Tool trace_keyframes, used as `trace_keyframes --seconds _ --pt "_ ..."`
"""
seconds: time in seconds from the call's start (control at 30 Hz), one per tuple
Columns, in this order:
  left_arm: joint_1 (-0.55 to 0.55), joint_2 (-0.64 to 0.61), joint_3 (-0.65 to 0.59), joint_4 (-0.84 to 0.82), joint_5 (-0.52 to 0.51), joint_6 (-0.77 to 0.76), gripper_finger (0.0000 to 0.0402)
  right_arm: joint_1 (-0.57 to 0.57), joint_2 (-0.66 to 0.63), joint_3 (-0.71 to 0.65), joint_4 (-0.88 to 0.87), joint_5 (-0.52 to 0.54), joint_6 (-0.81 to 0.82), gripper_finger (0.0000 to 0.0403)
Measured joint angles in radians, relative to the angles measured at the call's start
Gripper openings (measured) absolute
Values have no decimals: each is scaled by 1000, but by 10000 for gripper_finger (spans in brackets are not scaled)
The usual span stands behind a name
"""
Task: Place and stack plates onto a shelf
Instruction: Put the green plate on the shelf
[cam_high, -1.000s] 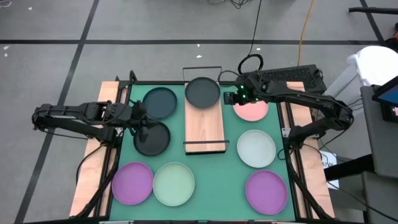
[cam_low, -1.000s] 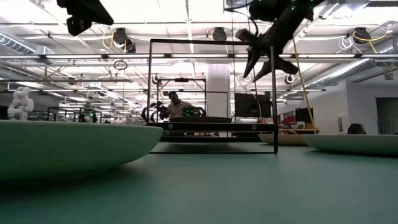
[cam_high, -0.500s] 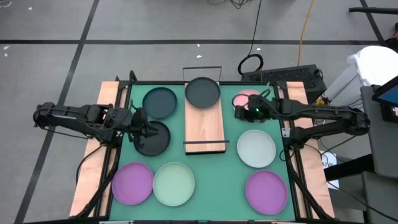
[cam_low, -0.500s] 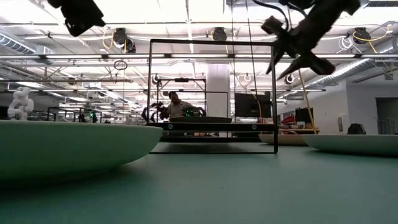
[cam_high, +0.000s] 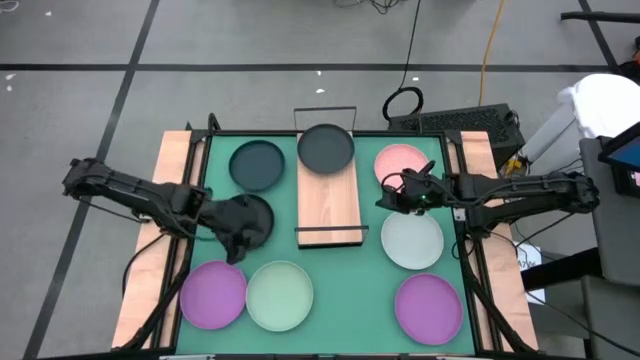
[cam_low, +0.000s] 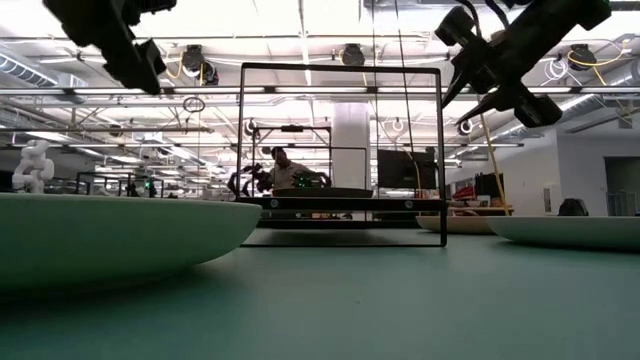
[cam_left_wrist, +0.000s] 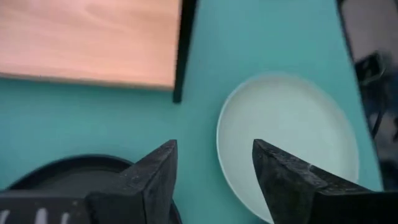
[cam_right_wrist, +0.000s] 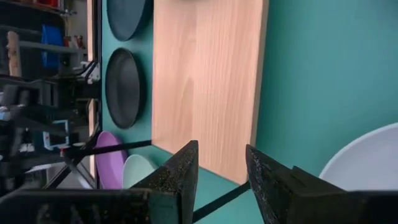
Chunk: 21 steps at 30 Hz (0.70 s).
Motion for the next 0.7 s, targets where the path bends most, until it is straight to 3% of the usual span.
trace_keyframes --seconds 0.4,0.7 --pt "-132 223 0 103 1 -18 218 22 -2 0 0 -11 -68 118" --pt "-156 384 0 131 -18 -2 218 18 -46 0 9 -123 -189 118"
